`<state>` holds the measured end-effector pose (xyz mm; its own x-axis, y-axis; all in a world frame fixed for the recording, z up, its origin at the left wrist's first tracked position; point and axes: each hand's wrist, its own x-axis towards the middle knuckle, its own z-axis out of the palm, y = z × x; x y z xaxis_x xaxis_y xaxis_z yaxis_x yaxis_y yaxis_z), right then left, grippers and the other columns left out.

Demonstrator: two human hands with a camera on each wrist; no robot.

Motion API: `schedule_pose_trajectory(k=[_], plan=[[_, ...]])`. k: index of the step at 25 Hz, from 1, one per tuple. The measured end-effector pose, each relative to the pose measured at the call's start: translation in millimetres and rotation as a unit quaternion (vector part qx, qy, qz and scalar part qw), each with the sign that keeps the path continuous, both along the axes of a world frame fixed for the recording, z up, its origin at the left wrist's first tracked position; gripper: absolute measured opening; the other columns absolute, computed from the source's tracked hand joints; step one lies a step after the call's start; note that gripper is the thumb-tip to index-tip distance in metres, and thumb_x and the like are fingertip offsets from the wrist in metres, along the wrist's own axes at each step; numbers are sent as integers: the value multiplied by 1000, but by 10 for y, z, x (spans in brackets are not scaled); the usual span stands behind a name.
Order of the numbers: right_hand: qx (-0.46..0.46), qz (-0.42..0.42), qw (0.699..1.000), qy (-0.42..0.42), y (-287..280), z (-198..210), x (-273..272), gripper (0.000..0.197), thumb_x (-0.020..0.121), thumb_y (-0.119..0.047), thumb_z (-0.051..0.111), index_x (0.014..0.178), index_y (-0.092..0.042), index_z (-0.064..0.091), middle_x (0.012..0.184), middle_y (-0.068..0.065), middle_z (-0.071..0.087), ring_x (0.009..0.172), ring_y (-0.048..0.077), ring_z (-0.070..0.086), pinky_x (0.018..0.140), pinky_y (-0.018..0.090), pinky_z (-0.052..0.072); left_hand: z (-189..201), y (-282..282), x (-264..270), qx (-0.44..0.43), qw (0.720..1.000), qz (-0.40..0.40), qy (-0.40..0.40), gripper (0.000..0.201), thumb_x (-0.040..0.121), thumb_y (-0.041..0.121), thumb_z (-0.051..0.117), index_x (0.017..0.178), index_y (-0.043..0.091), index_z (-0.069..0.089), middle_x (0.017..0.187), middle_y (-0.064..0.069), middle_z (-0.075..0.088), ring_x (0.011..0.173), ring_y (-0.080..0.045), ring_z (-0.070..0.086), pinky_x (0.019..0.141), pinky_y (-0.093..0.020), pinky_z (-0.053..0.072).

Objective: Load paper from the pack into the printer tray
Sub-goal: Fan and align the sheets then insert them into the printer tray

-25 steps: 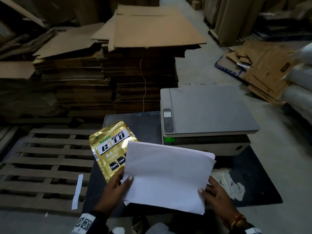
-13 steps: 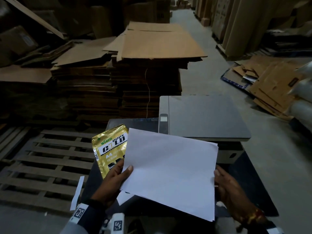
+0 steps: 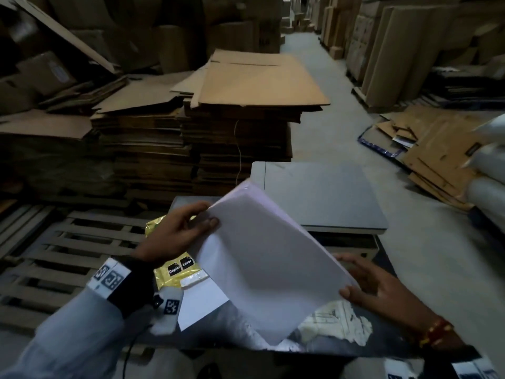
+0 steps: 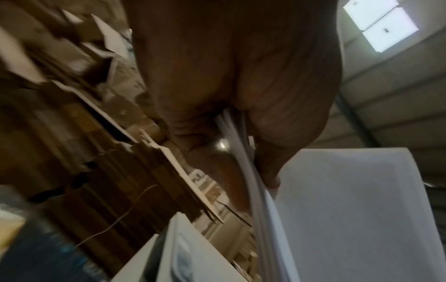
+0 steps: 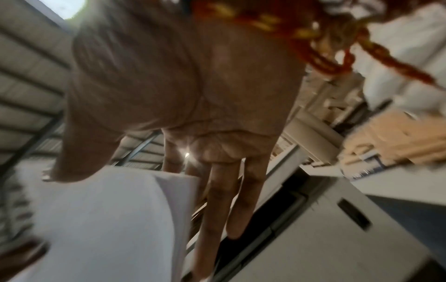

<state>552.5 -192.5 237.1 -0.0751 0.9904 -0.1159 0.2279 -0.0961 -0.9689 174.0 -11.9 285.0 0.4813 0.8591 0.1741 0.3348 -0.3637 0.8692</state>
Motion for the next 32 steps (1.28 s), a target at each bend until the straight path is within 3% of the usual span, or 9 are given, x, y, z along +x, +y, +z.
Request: schedule_pose_trajectory(k=[3, 5, 10, 13, 16, 21, 24, 27, 32], plan=[[55, 35, 973, -222, -35, -84, -90, 47, 90, -59, 63, 134, -42, 56, 109, -16, 77, 96, 3, 74, 84, 33, 62, 242, 50, 250, 57, 991, -74, 97, 25, 100, 36, 67, 121, 25, 71, 115, 3, 77, 109, -18, 73, 94, -47, 60], [69, 7, 965, -253, -81, -198, -186, 48, 93, -66, 50, 135, -42, 53, 101, -14, 77, 87, 1, 74, 76, 31, 63, 372, 65, 396, 78, 983, -106, 124, 18, 101, 31, 67, 118, 26, 71, 112, 8, 75, 105, -10, 71, 91, -39, 60], [74, -82, 986, -127, -229, -352, -378, 24, 94, -44, 54, 117, -44, 59, 101, -28, 74, 87, 0, 74, 74, 22, 62, 523, 175, 684, 36, 986, -115, 116, 26, 95, 29, 75, 120, 28, 69, 111, 8, 72, 103, -8, 70, 85, -35, 60], [24, -136, 990, 18, -277, -409, -425, 17, 97, -25, 58, 112, -26, 65, 97, -26, 77, 89, 0, 75, 70, 15, 58, 486, 200, 884, -46, 999, -12, -1, 41, 85, 27, 85, 122, 28, 66, 108, -5, 73, 102, -25, 75, 74, -60, 63], [-16, -184, 976, 113, -321, -438, -438, 21, 92, -32, 62, 112, -27, 64, 99, -17, 79, 89, 7, 76, 67, 19, 60, 270, 53, 1082, -147, 976, 67, -147, 49, 89, 28, 81, 134, 28, 59, 117, -7, 78, 115, -37, 74, 68, -52, 67], [15, -254, 953, 166, -351, -489, -340, 68, 63, -74, 74, 112, -26, 68, 104, -6, 80, 90, 17, 78, 72, 31, 64, -340, -584, 1218, -297, 938, -12, -179, 46, 102, 37, 63, 146, 26, 53, 141, -5, 70, 129, -35, 67, 111, -66, 47], [12, -279, 941, 190, -344, -548, -289, 42, 87, -52, 69, 118, -25, 68, 111, -1, 79, 99, 24, 77, 89, 53, 61, -545, -925, 1207, -312, 930, -53, -188, 40, 107, 23, 53, 148, 22, 53, 143, -8, 68, 132, -33, 65, 112, -57, 49], [5, -281, 939, 200, -332, -607, -282, 37, 89, -46, 68, 120, -26, 67, 112, 1, 79, 100, 27, 76, 91, 57, 59, -681, -1104, 1214, -298, 939, -21, -171, 43, 105, 24, 58, 148, 28, 51, 139, -6, 71, 126, -32, 70, 108, -59, 54], [17, -295, 940, 172, -373, -798, -426, 30, 90, -32, 67, 120, -26, 66, 108, -11, 78, 98, 9, 74, 78, 23, 59, -914, -1240, 1160, -296, 948, 33, -113, 50, 100, 35, 64, 146, 38, 46, 133, 4, 73, 114, -20, 76, 102, -51, 60]])
